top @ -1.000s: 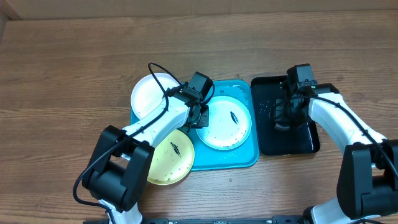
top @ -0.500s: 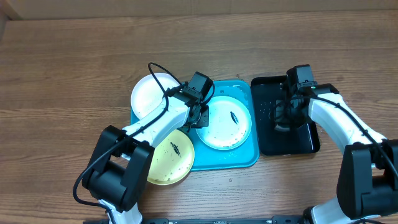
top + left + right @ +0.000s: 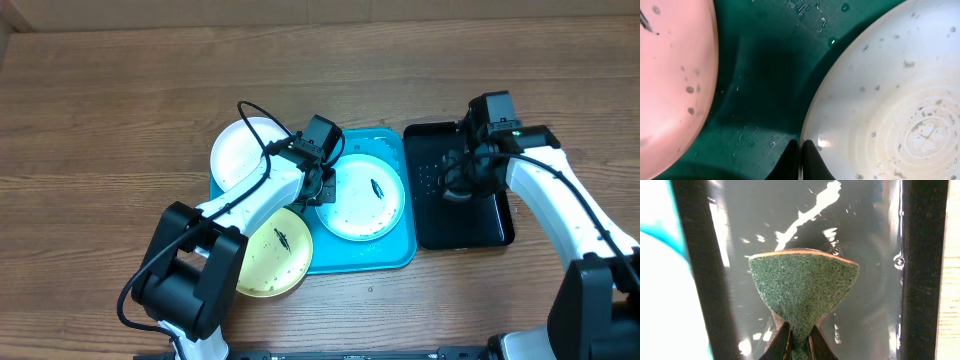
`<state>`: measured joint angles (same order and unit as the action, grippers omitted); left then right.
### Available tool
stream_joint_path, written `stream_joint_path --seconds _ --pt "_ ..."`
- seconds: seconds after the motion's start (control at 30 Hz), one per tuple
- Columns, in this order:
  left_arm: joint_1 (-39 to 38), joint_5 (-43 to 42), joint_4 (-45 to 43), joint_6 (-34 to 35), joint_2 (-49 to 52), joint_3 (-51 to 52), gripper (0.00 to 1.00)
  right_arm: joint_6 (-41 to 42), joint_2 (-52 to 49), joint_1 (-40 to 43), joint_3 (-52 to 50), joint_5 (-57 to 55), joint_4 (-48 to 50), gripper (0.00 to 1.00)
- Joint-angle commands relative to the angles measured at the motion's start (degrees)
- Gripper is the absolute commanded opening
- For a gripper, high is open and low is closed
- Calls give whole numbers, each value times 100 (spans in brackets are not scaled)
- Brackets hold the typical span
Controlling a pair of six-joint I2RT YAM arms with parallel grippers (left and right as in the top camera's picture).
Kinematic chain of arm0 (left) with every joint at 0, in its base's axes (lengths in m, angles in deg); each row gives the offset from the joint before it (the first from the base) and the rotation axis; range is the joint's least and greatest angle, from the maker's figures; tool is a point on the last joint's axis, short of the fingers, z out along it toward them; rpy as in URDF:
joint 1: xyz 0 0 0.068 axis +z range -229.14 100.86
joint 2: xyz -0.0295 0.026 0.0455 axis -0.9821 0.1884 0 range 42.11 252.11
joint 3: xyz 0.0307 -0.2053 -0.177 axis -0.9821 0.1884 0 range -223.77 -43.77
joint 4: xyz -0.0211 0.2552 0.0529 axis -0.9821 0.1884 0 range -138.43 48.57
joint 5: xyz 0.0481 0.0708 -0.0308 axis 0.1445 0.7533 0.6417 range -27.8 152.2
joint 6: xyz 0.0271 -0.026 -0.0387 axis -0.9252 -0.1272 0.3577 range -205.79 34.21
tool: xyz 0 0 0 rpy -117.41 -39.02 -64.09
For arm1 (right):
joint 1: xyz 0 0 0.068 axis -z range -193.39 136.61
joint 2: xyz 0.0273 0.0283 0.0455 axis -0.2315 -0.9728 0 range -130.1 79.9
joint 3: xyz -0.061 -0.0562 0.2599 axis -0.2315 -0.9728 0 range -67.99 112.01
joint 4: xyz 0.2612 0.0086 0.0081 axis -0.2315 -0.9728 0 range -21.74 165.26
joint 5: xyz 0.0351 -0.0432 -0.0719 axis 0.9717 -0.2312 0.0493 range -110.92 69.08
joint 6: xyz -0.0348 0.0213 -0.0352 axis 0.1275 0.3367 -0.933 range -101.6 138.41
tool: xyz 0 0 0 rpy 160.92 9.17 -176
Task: Clean dirty plates on tray and stack at the side
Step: 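Grasp the green sponge with the right gripper and lift, then carry the sponge with the right gripper onto the right white plate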
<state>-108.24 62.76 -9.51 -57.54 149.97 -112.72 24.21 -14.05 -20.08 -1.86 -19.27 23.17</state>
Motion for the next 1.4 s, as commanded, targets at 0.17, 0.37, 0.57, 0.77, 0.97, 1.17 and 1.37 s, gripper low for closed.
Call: stream_joint_path --seconds 0.17,0.37,0.57,0.77,0.97,1.17,1.37 --pt "326 -717 -22 48 52 33 4 61 149 -11 -278 308 227 4" --pt "374 -811 -20 48 52 33 4 61 146 -11 -544 188 741 4" --pt "374 -811 -17 50 52 33 4 74 160 -11 -90 146 387 4" --pt "374 -809 -17 76 52 33 4 214 170 -11 1038 282 -608 4" --pt "380 -802 -17 155 52 33 4 212 170 -76 1591 1342 -844 4" --pt "400 -804 -17 155 52 33 4 212 146 -625 1539 1368 -798 4" --pt "400 -804 -15 155 52 33 4 396 -42 -1633 1482 168 -658 4"
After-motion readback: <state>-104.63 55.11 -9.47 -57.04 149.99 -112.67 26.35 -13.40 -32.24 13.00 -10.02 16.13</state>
